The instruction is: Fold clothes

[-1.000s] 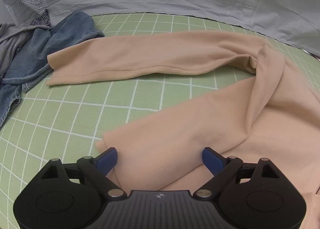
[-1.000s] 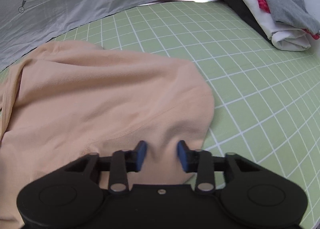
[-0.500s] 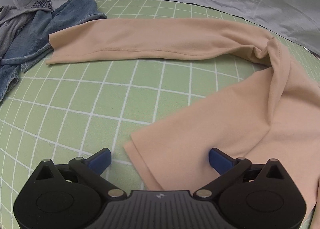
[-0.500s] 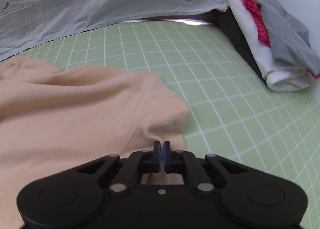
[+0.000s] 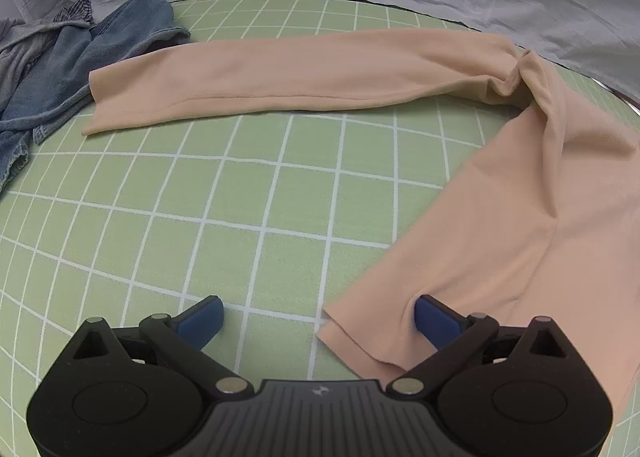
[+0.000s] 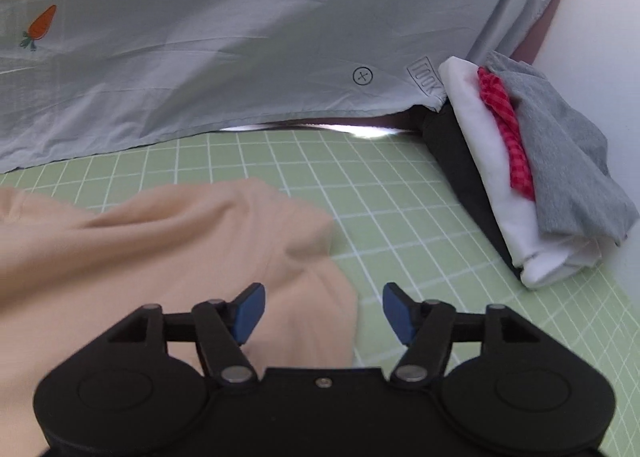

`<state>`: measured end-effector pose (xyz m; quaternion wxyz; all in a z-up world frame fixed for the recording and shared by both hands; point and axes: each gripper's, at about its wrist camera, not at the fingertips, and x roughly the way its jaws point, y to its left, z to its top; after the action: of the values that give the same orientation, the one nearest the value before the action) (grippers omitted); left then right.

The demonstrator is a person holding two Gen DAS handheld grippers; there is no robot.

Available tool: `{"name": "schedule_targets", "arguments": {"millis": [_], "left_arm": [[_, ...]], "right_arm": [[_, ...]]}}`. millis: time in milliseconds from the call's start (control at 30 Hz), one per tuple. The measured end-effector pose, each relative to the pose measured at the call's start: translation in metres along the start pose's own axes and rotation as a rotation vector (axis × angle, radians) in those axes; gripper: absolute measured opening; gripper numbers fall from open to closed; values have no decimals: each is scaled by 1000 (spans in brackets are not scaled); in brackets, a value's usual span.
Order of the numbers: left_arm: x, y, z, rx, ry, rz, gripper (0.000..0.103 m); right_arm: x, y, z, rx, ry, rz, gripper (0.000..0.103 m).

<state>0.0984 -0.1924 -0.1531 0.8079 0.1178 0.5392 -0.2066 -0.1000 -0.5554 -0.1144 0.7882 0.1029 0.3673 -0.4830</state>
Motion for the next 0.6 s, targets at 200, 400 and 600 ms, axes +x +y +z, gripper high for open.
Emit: {"name": "schedule_targets", "arguments": {"millis": [200, 400, 600], "left_arm": [[-12, -11, -8, 79, -15, -51, 68], [-25, -18, -28, 65, -13, -110, 24], [-36, -20, -58, 21, 3, -121, 2]], "right_arm": [[-34, -22, -64, 166, 129, 80, 82], [-43, -32, -89, 197, 165, 213, 41], [-36, -61, -77, 33, 115, 180, 8]]}}
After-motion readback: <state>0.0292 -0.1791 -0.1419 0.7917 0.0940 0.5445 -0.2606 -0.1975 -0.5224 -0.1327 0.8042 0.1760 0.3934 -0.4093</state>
